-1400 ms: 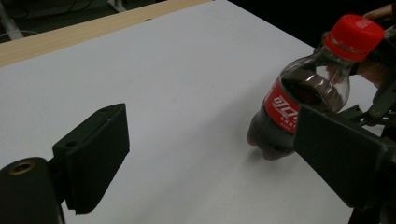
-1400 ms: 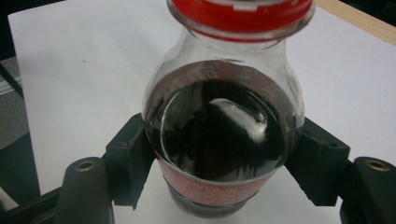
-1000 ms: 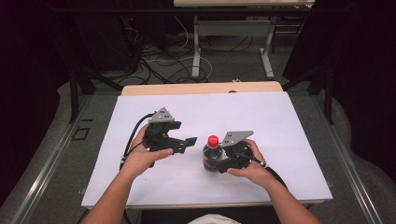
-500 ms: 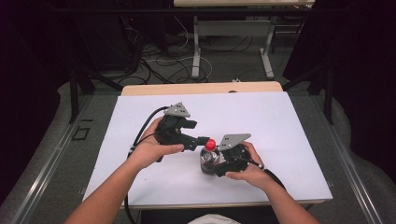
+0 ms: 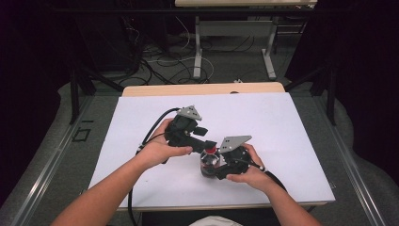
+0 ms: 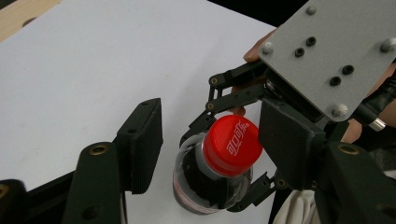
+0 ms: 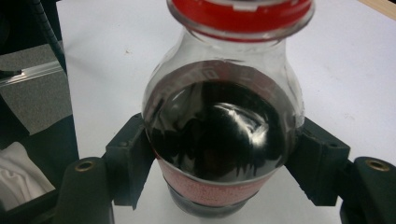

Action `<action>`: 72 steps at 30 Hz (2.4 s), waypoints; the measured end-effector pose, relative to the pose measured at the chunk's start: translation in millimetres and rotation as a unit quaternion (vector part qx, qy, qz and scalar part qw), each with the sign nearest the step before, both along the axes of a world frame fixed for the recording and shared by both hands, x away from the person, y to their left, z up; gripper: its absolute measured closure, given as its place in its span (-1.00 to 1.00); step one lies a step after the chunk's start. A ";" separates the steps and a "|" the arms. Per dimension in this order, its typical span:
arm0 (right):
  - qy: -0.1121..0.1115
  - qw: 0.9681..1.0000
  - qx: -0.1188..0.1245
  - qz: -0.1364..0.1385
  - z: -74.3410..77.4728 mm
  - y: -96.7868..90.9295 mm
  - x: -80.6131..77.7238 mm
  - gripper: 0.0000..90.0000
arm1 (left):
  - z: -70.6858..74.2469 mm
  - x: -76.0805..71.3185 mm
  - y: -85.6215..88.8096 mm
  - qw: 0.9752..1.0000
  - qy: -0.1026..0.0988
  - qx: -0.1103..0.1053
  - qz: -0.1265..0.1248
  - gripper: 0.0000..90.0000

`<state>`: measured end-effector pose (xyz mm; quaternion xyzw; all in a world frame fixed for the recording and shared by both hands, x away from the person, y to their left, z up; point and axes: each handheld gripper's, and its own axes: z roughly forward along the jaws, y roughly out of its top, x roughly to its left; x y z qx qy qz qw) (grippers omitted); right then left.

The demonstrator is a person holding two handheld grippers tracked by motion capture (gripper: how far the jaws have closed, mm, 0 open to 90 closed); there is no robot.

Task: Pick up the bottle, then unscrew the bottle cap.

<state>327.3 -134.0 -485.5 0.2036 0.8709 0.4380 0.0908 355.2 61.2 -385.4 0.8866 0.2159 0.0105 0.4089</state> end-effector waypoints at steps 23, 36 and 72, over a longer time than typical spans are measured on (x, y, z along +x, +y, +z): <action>0.009 1.000 0.000 0.022 -1.6 4.1 -2.4 -0.34 | -1.4 -1.3 -16.6 0.996 0.006 0.071 -0.063 0.34; 0.005 1.000 0.000 0.009 -3.8 5.9 -2.2 -0.33 | -2.5 -6.4 -18.3 0.996 -0.008 0.079 -0.037 0.38; -0.001 0.998 0.025 -0.061 -3.0 4.1 1.4 -0.33 | 7.9 -6.4 -17.1 0.995 0.008 0.015 0.096 -0.03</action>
